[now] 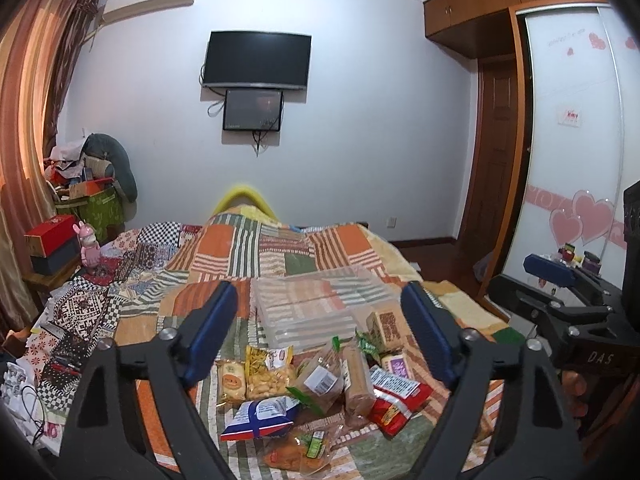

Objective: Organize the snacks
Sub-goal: 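Grasp the blue-and-white chip bag with the left gripper while the right grasps the red snack bag, then carry both bags into the clear plastic box and open both grippers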

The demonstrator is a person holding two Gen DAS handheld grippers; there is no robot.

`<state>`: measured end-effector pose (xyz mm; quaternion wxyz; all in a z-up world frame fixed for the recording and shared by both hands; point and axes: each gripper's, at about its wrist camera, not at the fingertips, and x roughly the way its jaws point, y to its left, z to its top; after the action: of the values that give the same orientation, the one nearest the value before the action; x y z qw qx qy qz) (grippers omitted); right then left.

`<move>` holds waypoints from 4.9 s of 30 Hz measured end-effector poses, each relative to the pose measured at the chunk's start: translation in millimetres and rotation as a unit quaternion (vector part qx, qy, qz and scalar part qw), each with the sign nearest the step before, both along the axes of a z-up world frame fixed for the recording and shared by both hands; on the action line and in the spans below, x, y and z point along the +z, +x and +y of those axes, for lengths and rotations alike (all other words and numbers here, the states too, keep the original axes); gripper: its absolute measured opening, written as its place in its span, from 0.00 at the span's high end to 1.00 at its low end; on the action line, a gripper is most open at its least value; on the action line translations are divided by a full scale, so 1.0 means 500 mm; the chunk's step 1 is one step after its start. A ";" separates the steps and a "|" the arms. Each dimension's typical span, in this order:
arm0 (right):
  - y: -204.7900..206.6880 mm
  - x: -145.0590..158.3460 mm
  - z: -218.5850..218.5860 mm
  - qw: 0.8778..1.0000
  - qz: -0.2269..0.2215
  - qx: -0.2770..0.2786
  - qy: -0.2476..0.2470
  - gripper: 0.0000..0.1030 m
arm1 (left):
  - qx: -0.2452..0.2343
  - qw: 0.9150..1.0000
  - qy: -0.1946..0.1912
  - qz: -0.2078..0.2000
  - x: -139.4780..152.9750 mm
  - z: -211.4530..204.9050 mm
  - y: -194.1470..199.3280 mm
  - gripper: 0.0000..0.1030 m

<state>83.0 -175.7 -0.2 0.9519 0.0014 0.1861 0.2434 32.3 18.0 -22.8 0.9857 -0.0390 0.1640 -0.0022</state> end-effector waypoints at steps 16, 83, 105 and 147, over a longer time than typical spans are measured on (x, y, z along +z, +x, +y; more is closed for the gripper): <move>0.120 -0.128 -0.014 0.988 0.146 0.000 -0.041 0.30 | 0.011 0.988 0.019 0.156 -0.172 0.097 0.128 0.32; 0.169 -0.270 0.054 0.964 0.230 0.047 -0.128 0.38 | 0.010 0.976 -0.022 0.215 -0.250 0.148 0.193 0.39; 0.311 -0.152 0.053 0.988 0.140 -0.002 -0.067 0.38 | -0.003 0.986 0.006 0.168 -0.181 0.107 0.394 0.39; 0.486 -0.228 0.164 0.970 0.202 0.020 -0.132 0.29 | -0.025 0.969 0.005 0.247 -0.272 0.109 0.630 0.38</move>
<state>326.0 -93.9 -114.4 0.8812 -0.0790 0.4049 0.2307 347.1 72.5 -158.9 0.9145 -0.0293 0.4032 -0.0166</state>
